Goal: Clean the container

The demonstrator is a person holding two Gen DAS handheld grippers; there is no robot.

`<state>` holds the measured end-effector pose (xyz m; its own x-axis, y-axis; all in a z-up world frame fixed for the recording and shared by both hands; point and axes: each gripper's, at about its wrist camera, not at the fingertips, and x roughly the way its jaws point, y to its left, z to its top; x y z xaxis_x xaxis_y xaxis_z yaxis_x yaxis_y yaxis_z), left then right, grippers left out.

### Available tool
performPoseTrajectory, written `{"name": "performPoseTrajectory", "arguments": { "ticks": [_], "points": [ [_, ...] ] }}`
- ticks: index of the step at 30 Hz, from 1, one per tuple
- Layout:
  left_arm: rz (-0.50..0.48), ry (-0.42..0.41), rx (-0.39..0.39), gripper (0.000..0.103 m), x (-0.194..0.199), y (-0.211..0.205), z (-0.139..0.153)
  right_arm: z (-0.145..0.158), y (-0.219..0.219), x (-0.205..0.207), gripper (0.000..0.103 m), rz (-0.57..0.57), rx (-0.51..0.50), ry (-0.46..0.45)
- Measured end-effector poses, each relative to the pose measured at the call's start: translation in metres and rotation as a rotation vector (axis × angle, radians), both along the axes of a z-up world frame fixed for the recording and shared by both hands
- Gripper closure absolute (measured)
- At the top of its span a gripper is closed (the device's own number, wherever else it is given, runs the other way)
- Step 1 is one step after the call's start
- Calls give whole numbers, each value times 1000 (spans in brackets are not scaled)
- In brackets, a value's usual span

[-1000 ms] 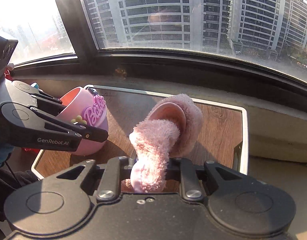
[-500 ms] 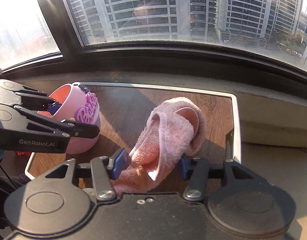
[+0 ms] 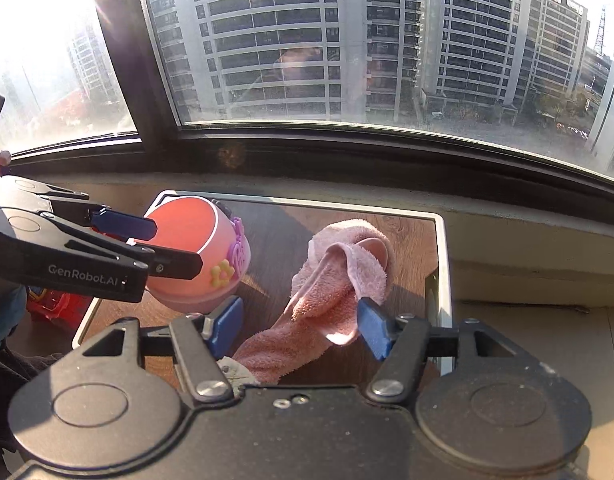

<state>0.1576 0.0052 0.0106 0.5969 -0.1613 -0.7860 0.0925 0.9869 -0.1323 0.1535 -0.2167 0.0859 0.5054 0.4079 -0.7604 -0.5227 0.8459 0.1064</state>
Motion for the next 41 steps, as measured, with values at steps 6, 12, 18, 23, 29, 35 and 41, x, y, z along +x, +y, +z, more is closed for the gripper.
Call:
{"name": "performPoseTrajectory", "arguments": {
  "ticks": [6, 12, 18, 23, 29, 35, 41],
  "points": [
    [49, -70, -43, 40, -38, 5, 9, 14, 1, -35, 37, -14, 26, -65],
    [99, -144, -72, 26, -80, 10, 18, 23, -2, -63, 35, -50, 65, -122],
    [97, -227, -45, 18, -116, 3, 23, 29, 2, -99, 34, -58, 100, -195],
    [102, -280, -41, 18, -138, 1, 28, 30, -3, -119, 33, -76, 125, -213],
    [90, -316, -44, 18, -150, -2, 32, 29, -10, -122, 32, -132, 153, -192],
    [74, -330, -15, 18, -151, -7, 30, 26, -11, -122, 32, -147, 155, -175],
    [89, -312, -22, 17, -150, -4, 29, 25, -11, -123, 32, -145, 152, -173]
  ]
}}
